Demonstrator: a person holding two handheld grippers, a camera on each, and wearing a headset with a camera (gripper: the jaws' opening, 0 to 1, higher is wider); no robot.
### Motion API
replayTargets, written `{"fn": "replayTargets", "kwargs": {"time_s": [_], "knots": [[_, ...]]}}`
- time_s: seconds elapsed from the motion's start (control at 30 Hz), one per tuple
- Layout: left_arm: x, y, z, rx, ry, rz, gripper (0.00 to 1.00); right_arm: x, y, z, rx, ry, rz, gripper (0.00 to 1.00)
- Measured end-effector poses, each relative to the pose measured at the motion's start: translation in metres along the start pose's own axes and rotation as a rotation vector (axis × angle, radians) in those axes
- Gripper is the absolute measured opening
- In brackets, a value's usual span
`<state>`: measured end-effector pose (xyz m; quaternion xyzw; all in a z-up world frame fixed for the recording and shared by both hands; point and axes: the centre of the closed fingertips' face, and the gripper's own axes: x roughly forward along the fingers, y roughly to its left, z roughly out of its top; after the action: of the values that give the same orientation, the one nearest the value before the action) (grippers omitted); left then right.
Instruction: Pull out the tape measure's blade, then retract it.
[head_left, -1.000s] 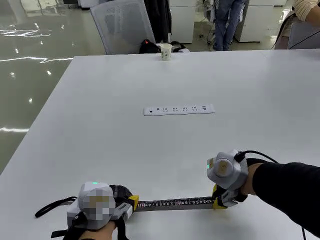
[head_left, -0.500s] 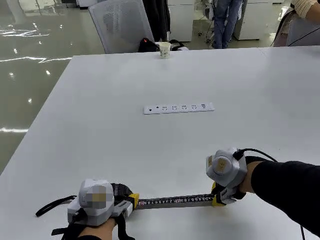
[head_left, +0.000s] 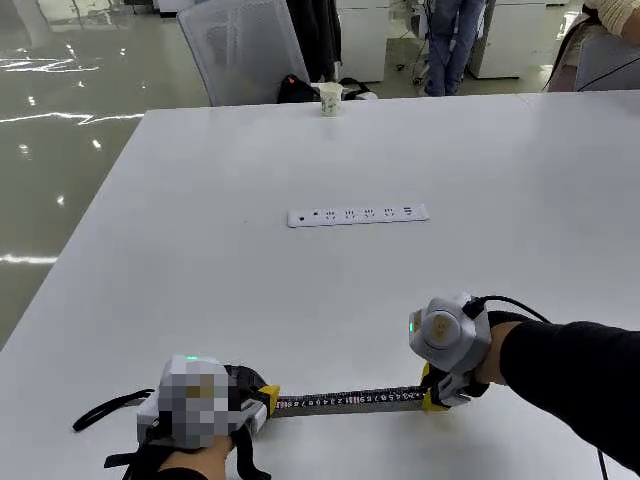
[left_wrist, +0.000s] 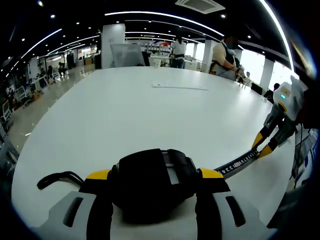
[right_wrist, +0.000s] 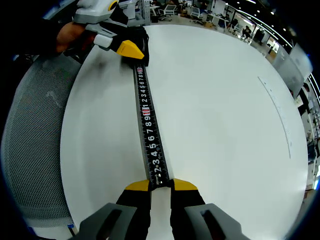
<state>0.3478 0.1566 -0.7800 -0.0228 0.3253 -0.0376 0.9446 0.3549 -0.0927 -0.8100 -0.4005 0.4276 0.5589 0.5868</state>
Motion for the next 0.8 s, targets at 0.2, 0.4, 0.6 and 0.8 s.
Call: {"fn": "replayTargets", "kwargs": {"time_s": [0.2,0.4,0.6,0.8], "knots": [[0.0003,0.0003,0.0001,0.000,0.002,0.000,0.62,0.0002,-0.0004,0.0014,-0.003,0.008,0.002,0.11],[0.0004,0.0004,0.0005,0.000,0.004,0.000,0.62,0.0004,-0.0003,0.0027,0.004,0.006,0.000,0.11],[0.0006,0.0005,0.0009,-0.001,0.007,0.000,0.63,0.0010,-0.0003,0.0046,0.003,0.013,-0.006,0.11],[0.0007,0.0008,0.0009,-0.001,0.008,0.001,0.63,0.0019,-0.0005,0.0058,0.000,0.017,-0.008,0.11]]}}
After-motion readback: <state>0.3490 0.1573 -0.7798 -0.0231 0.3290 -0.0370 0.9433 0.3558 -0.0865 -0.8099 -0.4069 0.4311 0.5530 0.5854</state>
